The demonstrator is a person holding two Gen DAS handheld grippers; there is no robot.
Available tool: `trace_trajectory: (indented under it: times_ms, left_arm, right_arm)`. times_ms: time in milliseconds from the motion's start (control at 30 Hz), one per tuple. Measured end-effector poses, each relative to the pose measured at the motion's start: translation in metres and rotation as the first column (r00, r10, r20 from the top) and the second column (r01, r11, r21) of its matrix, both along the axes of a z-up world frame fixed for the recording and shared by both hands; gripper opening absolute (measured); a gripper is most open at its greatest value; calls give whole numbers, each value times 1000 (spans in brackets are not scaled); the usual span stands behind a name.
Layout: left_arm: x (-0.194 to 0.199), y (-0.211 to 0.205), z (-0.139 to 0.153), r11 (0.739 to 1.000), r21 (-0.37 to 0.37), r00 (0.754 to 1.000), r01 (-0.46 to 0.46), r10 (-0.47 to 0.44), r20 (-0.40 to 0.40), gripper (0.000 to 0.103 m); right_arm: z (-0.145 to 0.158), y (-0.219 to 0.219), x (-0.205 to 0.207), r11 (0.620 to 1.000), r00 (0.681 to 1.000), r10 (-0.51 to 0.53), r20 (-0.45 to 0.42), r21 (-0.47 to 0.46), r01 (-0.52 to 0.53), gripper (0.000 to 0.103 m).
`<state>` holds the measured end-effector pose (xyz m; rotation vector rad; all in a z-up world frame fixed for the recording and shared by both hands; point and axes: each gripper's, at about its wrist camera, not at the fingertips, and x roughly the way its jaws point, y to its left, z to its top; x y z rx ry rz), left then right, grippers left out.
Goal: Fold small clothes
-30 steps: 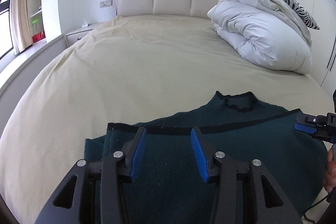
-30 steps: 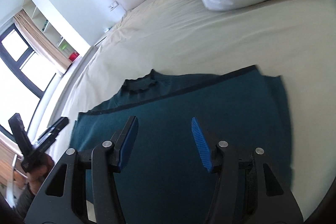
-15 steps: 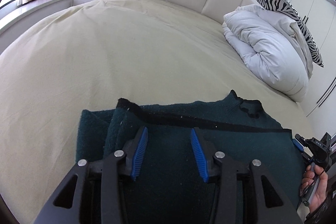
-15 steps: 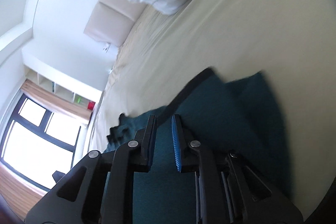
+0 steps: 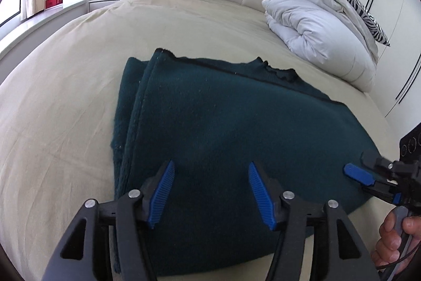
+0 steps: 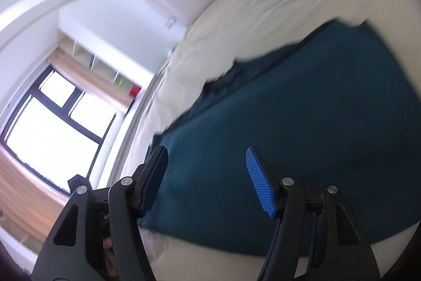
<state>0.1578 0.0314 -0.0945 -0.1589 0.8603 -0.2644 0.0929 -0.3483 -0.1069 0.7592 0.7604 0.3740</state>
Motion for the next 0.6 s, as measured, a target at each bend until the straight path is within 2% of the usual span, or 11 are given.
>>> trace_trajectory:
  times_ms: [67,100,133,167,233,300,400,467,500,533,600]
  left_arm:
    - [-1,7,-2,1000,-16,1000,10,-10,-8,58]
    - [-2,11,-2,1000,-27,1000,13,-14,-15,57]
    - [-1,15,-2,999,-31,1000,17,-18,-21,55]
    - [-2,16,-3,999,-34,1000,19,-20,-22,54]
    - [-3,18,-5,999,-45,1000,18,-19,-25,52]
    - [-4,17,-5,999,-35,1000,15,-16,-24,52]
    - [-6,13,-5,1000,-10,1000,18,-19,-25,52]
    - [-6,14,-5,1000,-8,999,19,-19,-27,52]
    - [-5,14,-5,1000,-10,999,19,-19,-27,52]
    - [-5,14,-5,1000,-12,999,20,-20,-27,52]
    - [-5,16,-6,1000,-17,999,20,-21,-27,52]
  right_arm:
    - [-22,36,7,996,994,89,-70,-25,-91,60]
    - [-33,42,9,995,990,88,-111,-40,-93,55]
    - [-40,39,8,996,991,76,-108,-34,-80,47]
    - [-43,31,5,998,994,63,-94,-17,-64,45]
    - [-47,1,-6,1000,994,-18,-108,9,19,44]
    - [-46,-36,-26,994,989,-106,-104,-4,107,43]
    - [-48,-82,-53,964,956,-263,-131,1,265,40]
    - [-39,-105,-73,931,922,-363,-135,-28,363,45]
    - [-32,-110,-84,906,896,-423,-137,-83,415,47]
    - [-26,-117,-93,891,883,-452,-129,-104,441,49]
    - [-13,-118,-105,887,882,-460,-102,-99,451,53]
